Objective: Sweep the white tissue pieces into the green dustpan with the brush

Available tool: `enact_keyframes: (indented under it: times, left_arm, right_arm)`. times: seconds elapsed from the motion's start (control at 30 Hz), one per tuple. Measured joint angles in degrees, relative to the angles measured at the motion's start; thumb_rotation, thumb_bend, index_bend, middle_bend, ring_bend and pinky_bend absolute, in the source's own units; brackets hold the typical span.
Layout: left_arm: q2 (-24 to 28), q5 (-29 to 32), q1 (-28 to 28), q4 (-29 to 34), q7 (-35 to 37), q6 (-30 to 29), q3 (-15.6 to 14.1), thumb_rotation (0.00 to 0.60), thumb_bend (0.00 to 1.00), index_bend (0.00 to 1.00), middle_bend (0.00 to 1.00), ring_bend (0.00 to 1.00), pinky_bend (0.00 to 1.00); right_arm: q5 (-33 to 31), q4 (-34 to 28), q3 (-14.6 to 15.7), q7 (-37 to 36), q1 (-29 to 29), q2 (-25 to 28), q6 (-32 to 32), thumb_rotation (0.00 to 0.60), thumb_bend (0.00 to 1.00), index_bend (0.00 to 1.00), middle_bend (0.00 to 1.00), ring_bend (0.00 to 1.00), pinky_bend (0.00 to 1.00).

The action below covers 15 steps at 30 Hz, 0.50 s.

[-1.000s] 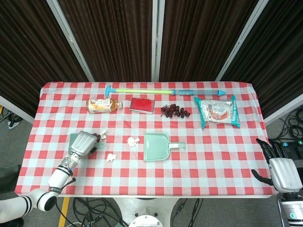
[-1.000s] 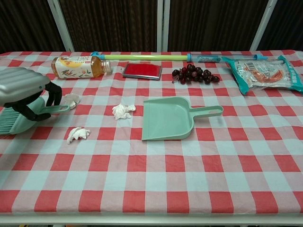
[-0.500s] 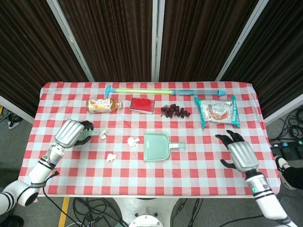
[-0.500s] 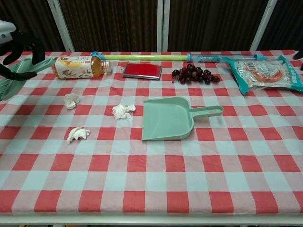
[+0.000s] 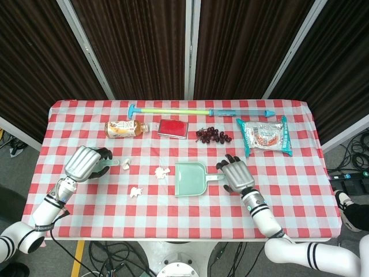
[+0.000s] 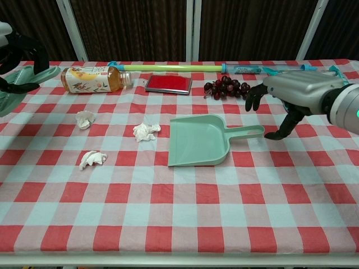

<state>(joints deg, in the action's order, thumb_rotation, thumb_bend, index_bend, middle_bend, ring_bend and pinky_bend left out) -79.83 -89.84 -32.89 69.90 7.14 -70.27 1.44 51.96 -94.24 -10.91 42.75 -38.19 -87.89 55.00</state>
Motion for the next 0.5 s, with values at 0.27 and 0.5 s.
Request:
enact_keyframes:
  times: [0.27,0.5]
  left_arm:
    - [-0.64,0.18,0.34,-0.85,0.17,0.44,-0.02,0.6,0.42,0.51,0.55,0.75,0.9]
    - [-0.71,-0.1,0.19,-1.0,0.18,0.78,0.05,0.6,0.42,0.51,0.55,0.75,0.9]
  right_arm:
    - [-4.57,5.23,0.78,3.07,-3.35,-5.14,2.53,0.6,0.17,0.38,0.34,0.15,0.22]
    - [-5.46,7.06,1.29,3.74,-4.79,-7.1,3.61,0.6,0.17,0.42,0.39,0.19,0.22]
